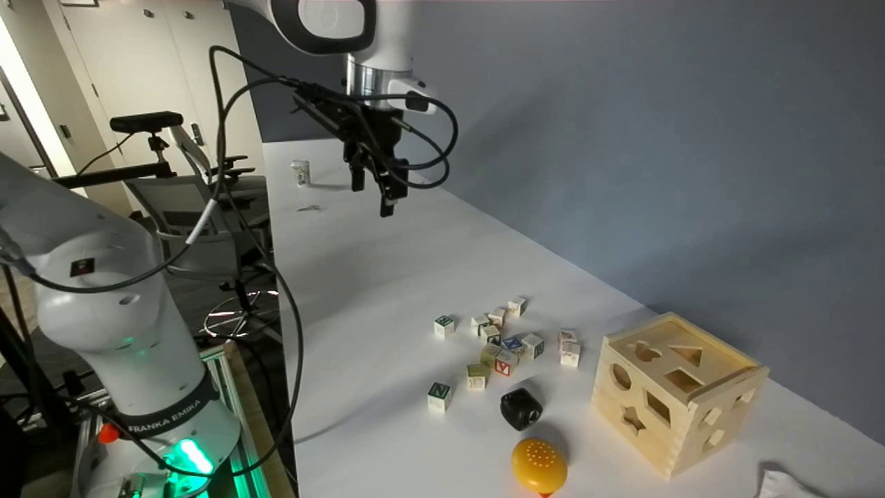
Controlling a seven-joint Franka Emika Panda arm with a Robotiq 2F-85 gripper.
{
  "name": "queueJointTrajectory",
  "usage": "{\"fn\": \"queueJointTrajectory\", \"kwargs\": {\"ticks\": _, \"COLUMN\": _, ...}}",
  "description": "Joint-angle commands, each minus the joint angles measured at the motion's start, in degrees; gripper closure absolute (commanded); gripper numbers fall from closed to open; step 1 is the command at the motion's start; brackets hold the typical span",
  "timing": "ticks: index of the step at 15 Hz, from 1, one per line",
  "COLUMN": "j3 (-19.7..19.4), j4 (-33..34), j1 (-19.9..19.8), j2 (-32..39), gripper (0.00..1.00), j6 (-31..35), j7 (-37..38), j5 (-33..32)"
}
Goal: Turn the cube on the far left upside down then push it to the right.
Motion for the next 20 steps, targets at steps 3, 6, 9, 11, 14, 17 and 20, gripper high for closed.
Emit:
{"fn": "queueJointTrajectory", "kwargs": {"ticks": 3, "j3": 4.9, "j4": -1.1, "j1": -2.9, "j2": 11.5, "gripper": 0.00, "j6": 18.1, "j7": 13.9, "j5": 1.9}}
{"fn": "queueJointTrajectory", "kwargs": {"ticks": 6, "j3": 5.9, "j4": -0.5, "j1": -4.3, "j2": 18.1, "gripper": 0.00, "j6": 25.0, "j7": 19.2, "j5": -0.1}}
{"fn": "queueJointTrajectory", "kwargs": {"ticks": 9, "j3": 5.8, "j4": 0.0, "j1": -5.6, "j2": 24.5, "gripper": 0.00, "j6": 31.1, "j7": 22.8, "j5": -1.1}}
{"fn": "queueJointTrajectory", "kwargs": {"ticks": 11, "j3": 5.8, "j4": 0.1, "j1": -5.9, "j2": 28.5, "gripper": 0.00, "j6": 34.5, "j7": 24.1, "j5": -1.3}}
{"fn": "queueJointTrajectory", "kwargs": {"ticks": 14, "j3": 6.1, "j4": 0.1, "j1": -5.5, "j2": 33.2, "gripper": 0.00, "j6": 38.6, "j7": 26.4, "j5": -3.7}}
{"fn": "queueJointTrajectory", "kwargs": {"ticks": 17, "j3": 6.0, "j4": 0.3, "j1": -5.0, "j2": 37.2, "gripper": 0.00, "j6": 45.0, "j7": 28.9, "j5": -6.7}}
{"fn": "queueJointTrajectory", "kwargs": {"ticks": 20, "j3": 5.7, "j4": -0.6, "j1": -5.1, "j2": 36.6, "gripper": 0.00, "j6": 44.4, "j7": 27.1, "j5": -5.3}}
